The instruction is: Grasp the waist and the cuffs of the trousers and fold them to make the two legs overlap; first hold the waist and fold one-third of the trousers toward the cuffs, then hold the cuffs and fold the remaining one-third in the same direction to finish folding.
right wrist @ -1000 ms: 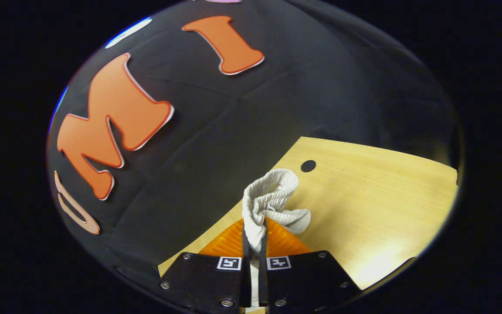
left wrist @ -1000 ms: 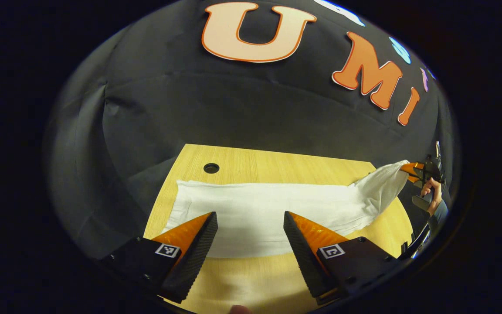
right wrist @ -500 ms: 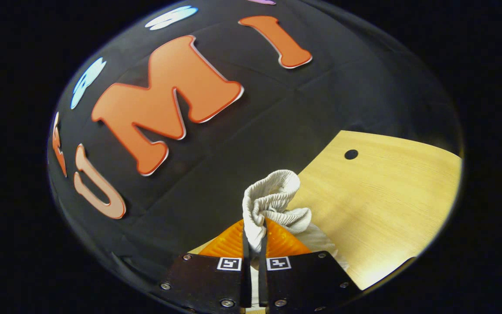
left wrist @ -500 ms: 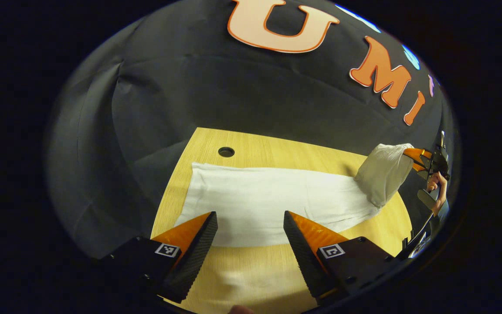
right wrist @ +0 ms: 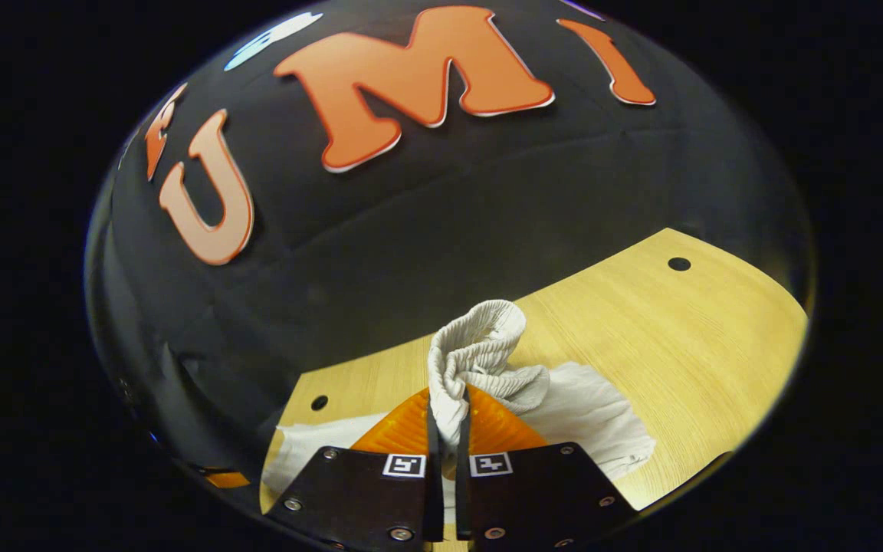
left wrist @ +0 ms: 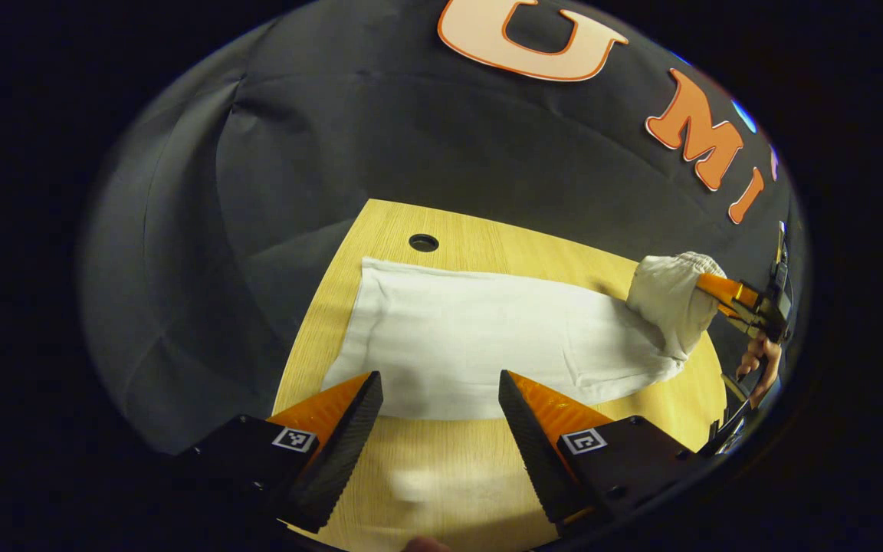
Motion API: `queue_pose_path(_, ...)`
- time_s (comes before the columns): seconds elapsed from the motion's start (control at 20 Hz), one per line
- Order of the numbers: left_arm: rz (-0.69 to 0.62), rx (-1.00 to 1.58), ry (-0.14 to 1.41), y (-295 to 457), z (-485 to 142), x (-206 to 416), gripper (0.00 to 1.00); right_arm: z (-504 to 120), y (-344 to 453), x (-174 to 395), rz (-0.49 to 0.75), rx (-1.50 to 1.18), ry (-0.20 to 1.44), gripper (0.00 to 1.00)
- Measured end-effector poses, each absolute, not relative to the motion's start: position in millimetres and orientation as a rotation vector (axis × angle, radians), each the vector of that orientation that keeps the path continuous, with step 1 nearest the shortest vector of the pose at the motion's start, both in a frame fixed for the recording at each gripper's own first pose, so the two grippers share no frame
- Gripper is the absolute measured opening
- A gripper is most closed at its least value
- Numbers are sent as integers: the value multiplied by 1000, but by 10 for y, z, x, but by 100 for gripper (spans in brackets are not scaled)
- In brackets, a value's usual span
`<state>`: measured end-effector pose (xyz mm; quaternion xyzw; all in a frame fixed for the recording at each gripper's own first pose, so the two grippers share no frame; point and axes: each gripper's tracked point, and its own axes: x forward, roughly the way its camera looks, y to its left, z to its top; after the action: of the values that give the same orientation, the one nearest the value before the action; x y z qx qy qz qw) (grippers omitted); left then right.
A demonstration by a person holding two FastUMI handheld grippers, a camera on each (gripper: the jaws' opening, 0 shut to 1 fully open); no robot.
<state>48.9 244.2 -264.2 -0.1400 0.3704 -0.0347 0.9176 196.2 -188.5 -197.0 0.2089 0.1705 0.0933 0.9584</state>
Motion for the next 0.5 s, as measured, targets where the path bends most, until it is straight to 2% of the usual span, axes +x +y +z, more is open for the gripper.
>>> queue_pose_path(0.2, -56, -287, 793, 2430, -2712, 470, 100, -1967, -1924, 1923, 252, 360, 408, 7)
queue_pose_path(0.3, -54, -295, 810, 2405, -2772, 458, 100, -1913, -1938, 1905, 296, 323, 433, 12)
queue_pose_path(0.5, -56, -367, 852, 2292, -2886, 397, 100, -1973, -1891, 1853, 445, 298, 527, 30)
